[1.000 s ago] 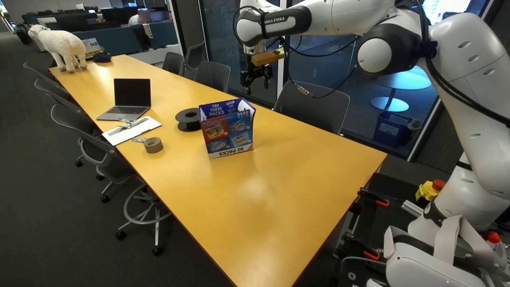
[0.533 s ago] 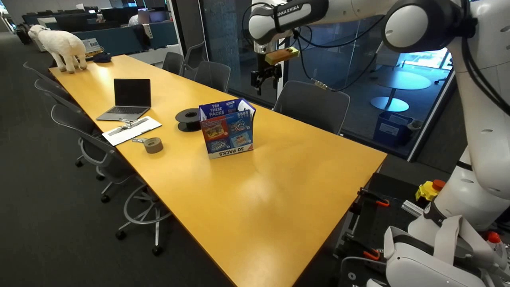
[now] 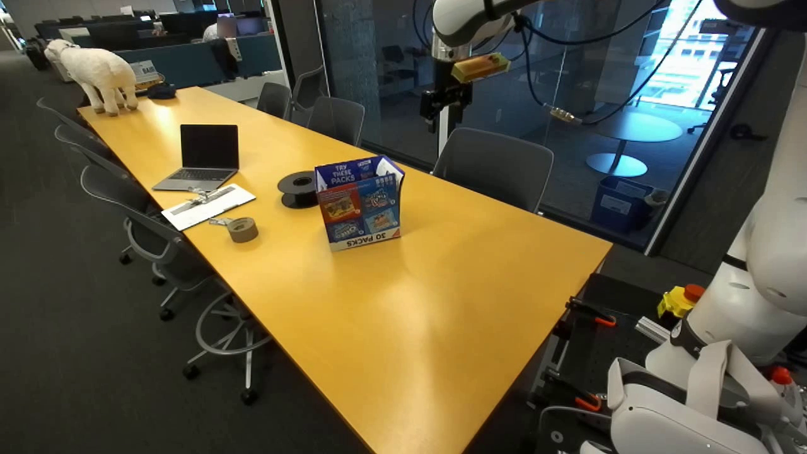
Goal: Pick up the ropes from the table and put them in the box
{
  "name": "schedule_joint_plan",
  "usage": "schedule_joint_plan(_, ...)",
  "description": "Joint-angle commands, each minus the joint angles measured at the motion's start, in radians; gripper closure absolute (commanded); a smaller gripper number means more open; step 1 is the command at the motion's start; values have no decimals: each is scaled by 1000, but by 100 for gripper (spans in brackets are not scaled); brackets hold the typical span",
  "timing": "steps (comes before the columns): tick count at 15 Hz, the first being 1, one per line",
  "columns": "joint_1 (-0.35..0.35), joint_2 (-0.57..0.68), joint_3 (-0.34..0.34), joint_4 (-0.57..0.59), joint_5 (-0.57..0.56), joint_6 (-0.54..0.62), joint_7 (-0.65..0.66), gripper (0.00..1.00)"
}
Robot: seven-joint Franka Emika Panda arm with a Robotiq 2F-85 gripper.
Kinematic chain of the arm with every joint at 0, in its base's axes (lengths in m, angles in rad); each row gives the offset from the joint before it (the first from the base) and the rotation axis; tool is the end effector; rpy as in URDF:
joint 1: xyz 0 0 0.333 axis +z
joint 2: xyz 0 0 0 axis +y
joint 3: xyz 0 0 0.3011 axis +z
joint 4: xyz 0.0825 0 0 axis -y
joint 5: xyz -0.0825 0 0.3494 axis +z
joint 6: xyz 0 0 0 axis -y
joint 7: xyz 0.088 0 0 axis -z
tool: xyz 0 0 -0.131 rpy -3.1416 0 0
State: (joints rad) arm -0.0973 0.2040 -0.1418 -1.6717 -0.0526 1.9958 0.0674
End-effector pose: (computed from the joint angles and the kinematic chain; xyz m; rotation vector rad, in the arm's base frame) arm 0.5858 -0.1416 0.4668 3.0183 -0.4301 0.1753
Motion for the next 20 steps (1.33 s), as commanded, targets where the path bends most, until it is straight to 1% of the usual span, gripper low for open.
schedule_joint_plan(1,-4,-223,4,-244,-22,77,21,0)
schedule_joint_plan(2,-5,-271,7,-293,-11,73,14,0)
schedule_joint_plan(9,-13,-644,31,-653,-41,4,11,0)
schedule_joint_plan(10,-13,-700,37,-703,-47,-11,1,0)
schedule_joint_plan(13,2,-865,43,-836,-21,-4,-57,0)
schedule_joint_plan(15,16,-976,44,-890,3,-26,-92,0)
schedule_joint_plan(16,24,-1002,40,-890,21,-48,-103,0)
schedule_joint_plan(18,35,-1022,33,-869,51,-103,-112,0)
schedule_joint_plan(20,40,-1006,31,-832,73,-158,-113,0)
